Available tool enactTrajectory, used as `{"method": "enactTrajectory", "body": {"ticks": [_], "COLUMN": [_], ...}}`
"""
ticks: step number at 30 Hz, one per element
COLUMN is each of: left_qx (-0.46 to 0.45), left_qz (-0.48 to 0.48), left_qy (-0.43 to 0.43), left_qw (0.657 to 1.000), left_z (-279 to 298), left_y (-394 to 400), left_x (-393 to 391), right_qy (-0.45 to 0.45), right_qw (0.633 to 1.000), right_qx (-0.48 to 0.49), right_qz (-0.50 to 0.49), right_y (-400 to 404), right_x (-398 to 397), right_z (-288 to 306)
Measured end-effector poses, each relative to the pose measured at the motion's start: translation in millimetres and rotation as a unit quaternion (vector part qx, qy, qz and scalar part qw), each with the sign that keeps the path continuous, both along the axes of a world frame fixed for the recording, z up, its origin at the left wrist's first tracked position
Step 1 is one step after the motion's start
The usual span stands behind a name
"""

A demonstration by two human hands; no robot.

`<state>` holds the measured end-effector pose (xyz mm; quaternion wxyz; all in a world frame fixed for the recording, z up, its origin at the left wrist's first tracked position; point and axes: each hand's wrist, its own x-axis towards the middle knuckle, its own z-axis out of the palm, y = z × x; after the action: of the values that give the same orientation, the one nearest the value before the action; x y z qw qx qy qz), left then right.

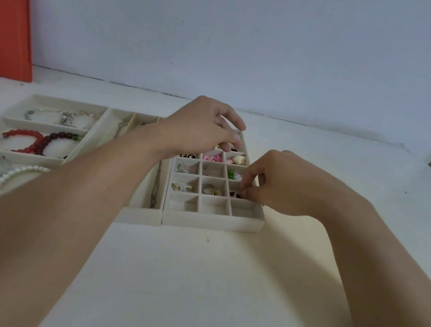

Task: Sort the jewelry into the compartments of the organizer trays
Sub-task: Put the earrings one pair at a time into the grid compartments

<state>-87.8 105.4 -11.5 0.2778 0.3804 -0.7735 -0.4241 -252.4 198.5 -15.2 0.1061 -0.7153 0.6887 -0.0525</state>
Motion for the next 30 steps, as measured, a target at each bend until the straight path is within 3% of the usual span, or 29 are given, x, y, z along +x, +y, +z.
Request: {"method": "enactTrajectory", "body": {"ticks": [12, 19, 25, 30], "left_qx": [0.001, 0.009, -0.011, -0.023], "left_qz": [-0.005, -0.001, -0.007, -0.007], "left_qy": [-0.007, -0.008, -0.015, -0.028], "left_qw": [1.0, 1.0, 1.0, 0.999], "left_z": [-0.9, -5.7, -7.8, -8.7], "left_y": [1.7, -1.5, 1.0, 3.6], "left_x": [-1.2, -3.6, -3.1, -7.1], "right_qy": [-0.018, -0.104, -0.048, -0.068], "right_qw": [1.0, 0.983, 0.996, 0.996], "right_qx": [-0.016, -0.125, 0.057, 0.052], "right_qz": [-0.014, -0.087, -0.04, -0.013], "right_y": [3.4, 4.6, 7.7, 0.0], "right_x": [-1.3, -33.8, -48.0, -46.6], "right_z": [6.6, 14.3, 8.4, -4.9]}}
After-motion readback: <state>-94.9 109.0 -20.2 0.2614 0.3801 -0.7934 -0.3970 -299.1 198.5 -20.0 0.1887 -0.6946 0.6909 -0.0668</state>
